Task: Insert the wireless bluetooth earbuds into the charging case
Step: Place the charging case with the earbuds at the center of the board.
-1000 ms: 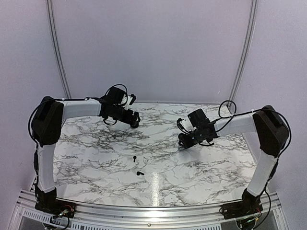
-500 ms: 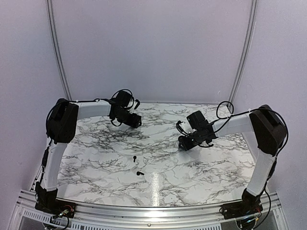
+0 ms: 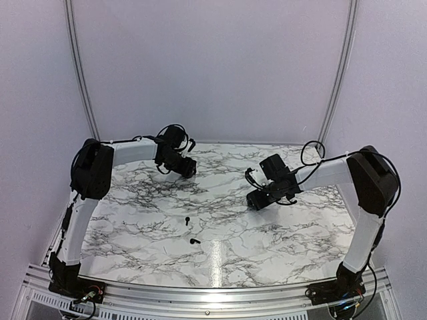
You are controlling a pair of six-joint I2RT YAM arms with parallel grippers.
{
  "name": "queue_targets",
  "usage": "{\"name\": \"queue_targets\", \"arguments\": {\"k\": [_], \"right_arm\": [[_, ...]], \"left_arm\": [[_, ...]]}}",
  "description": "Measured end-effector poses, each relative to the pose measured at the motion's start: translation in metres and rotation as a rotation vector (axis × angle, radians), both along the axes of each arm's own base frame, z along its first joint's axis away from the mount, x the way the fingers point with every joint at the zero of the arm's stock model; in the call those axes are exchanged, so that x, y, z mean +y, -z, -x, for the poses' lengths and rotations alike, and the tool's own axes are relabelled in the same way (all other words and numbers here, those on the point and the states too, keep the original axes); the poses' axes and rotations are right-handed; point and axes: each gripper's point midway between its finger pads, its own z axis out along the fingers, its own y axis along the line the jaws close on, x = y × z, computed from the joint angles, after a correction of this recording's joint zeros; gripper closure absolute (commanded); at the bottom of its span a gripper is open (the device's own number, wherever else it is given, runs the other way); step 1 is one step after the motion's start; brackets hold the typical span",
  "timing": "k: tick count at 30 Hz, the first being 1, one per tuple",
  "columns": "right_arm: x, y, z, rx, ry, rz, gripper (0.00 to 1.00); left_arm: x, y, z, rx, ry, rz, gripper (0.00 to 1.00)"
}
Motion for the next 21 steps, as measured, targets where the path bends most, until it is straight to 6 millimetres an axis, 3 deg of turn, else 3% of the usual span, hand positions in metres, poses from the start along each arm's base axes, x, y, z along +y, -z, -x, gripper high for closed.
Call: {"name": "queue_targets", "arguments": {"k": [6, 13, 16, 21], "right_arm": [[0.000, 0.000, 0.000, -0.001, -0.002, 0.002, 0.37], [0.000, -0.004, -0.001, -0.009, -0.001, -0.002, 0.30], [0.001, -0.018, -0.003, -0.037, -0.002, -0.019, 0.30], [0.004, -0.058, -0.007, -0.120, -0.002, -0.070, 0.29]], "left_arm": [[-0.004, -0.003, -0.007, -0.011, 0.000, 0.007, 0.29], [-0.005, 0.011, -0.005, 0.015, 0.004, 0.000, 0.37], [-0.004, 0.015, -0.004, 0.021, 0.006, -0.003, 0.42], [-0.005, 0.014, -0.004, 0.025, 0.009, 0.002, 0.53]]}}
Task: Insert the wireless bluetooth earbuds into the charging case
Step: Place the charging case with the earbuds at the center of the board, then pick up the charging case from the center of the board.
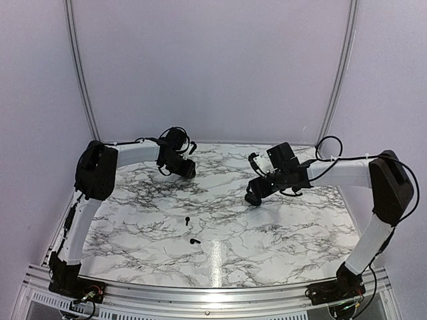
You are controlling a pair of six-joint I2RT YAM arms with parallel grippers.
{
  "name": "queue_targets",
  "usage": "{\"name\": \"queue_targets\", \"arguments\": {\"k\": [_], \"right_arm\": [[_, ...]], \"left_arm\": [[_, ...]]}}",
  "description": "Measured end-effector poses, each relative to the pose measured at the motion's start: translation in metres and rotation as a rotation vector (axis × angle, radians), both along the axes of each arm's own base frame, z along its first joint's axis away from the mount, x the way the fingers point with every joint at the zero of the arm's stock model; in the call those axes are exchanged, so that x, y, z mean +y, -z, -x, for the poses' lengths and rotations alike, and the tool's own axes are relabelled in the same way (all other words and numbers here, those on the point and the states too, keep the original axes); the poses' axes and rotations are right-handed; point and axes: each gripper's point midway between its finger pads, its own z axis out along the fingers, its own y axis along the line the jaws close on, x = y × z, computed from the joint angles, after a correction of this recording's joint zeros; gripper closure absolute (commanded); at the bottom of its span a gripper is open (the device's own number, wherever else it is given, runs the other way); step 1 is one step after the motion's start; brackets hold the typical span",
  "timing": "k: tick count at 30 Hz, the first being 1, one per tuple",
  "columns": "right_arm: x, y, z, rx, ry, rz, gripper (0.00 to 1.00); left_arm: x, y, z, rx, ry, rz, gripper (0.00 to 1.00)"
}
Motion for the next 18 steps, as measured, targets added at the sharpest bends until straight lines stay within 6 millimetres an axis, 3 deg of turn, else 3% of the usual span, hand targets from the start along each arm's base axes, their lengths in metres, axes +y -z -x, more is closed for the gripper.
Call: {"name": "queue_targets", "arguments": {"k": [9, 12, 18], "right_arm": [[0.006, -0.050, 0.003, -0.085, -0.029, -0.086, 0.29], [0.012, -0.059, 0.006, -0.091, -0.056, -0.120, 0.29], [0.024, -0.065, 0.016, -0.069, -0.120, -0.183, 0.29]], "left_arm": [[0.001, 0.001, 0.007, -0.005, 0.034, -0.006, 0.63], [0.008, 0.000, 0.023, 0.010, 0.056, -0.013, 0.65], [0.024, -0.008, 0.077, 0.017, 0.128, -0.019, 0.66]]}}
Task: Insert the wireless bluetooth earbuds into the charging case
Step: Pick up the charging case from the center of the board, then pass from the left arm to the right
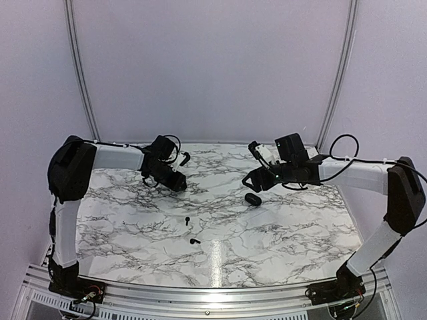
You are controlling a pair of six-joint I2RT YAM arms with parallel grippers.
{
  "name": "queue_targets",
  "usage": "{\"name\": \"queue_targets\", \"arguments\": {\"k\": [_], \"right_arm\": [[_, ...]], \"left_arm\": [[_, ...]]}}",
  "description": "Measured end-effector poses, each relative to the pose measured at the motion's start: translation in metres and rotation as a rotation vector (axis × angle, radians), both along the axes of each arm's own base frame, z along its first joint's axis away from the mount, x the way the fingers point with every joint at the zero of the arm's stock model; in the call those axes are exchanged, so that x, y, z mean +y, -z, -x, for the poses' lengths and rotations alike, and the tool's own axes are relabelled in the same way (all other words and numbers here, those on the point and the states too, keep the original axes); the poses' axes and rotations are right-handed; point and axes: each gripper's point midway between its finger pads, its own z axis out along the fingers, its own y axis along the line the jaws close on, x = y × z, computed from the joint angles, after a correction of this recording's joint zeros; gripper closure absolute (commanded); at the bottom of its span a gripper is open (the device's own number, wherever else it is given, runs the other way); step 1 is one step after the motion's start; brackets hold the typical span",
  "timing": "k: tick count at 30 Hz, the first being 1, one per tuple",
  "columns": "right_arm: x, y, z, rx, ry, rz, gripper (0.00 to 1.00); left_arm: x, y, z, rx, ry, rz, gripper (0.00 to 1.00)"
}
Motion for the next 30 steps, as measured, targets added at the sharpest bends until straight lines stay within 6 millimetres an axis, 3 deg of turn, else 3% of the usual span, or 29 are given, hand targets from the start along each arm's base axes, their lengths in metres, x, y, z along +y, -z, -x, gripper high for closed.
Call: {"name": "queue_targets", "arguments": {"k": [3, 8, 13, 16, 20, 26, 30], "right_arm": [[0.007, -0.001, 0.006, 0.021, -0.037, -0.032, 0.29], [0.020, -0.007, 0.022, 0.081, -0.111, -0.115, 0.32], [0.030, -0.018, 0.053, 0.163, -0.201, -0.223, 0.33], [0.037, -0.023, 0.071, 0.215, -0.257, -0.269, 0.33], [0.053, -0.028, 0.097, 0.285, -0.344, -0.318, 0.33], [0.080, -0.034, 0.145, 0.396, -0.489, -0.364, 0.35], [0.089, -0.037, 0.166, 0.447, -0.546, -0.376, 0.38]], "left_arm": [[-0.002, -0.011, 0.037, -0.032, 0.085, -0.001, 0.66], [-0.032, -0.034, 0.115, -0.129, 0.329, 0.008, 0.67], [-0.056, -0.077, 0.186, -0.264, 0.561, 0.075, 0.68], [-0.060, -0.107, 0.212, -0.377, 0.646, 0.126, 0.70], [-0.068, -0.129, 0.243, -0.483, 0.737, 0.154, 0.71], [-0.080, -0.144, 0.281, -0.588, 0.843, 0.146, 0.71], [-0.084, -0.146, 0.293, -0.635, 0.885, 0.120, 0.71]]}}
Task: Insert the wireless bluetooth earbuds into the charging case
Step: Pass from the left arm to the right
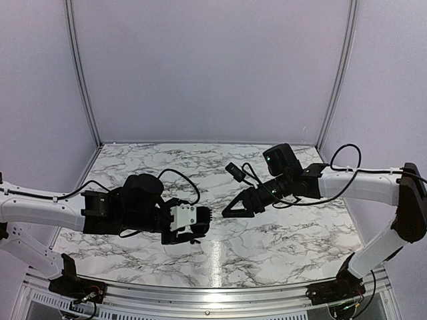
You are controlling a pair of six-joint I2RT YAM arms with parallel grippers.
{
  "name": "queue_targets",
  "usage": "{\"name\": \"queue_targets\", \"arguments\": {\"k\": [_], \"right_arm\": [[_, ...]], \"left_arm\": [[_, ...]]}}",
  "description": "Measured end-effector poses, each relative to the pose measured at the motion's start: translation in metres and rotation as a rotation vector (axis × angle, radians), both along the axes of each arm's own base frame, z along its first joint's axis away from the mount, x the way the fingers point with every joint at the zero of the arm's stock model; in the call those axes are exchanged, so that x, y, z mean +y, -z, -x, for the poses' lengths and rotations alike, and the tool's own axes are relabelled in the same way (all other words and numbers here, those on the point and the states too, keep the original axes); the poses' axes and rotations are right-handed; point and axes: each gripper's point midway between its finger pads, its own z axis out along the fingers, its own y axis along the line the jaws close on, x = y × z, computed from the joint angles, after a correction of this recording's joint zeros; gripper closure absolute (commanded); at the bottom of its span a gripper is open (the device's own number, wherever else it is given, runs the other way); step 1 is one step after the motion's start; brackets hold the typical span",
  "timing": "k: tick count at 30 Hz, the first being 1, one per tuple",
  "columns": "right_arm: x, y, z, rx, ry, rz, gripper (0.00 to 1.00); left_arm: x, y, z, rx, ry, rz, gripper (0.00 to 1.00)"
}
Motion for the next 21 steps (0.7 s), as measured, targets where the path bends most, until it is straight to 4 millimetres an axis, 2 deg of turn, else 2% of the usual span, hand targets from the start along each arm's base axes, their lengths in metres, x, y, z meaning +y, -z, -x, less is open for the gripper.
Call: {"name": "queue_targets", "arguments": {"k": [4, 11, 21], "right_arm": [[0.008, 0.003, 0.016, 0.040, -0.050, 0.001, 0.42], [0.023, 0.023, 0.044, 0.136, -0.134, 0.033, 0.44], [0.037, 0.030, 0.049, 0.184, -0.159, 0.031, 0.49]], "left_arm": [[-0.002, 0.003, 0.005, -0.039, 0.012, -0.024, 0.72], [-0.007, 0.021, 0.016, -0.071, 0.051, -0.090, 0.73], [-0.010, 0.036, 0.025, -0.101, 0.076, -0.150, 0.74]]}}
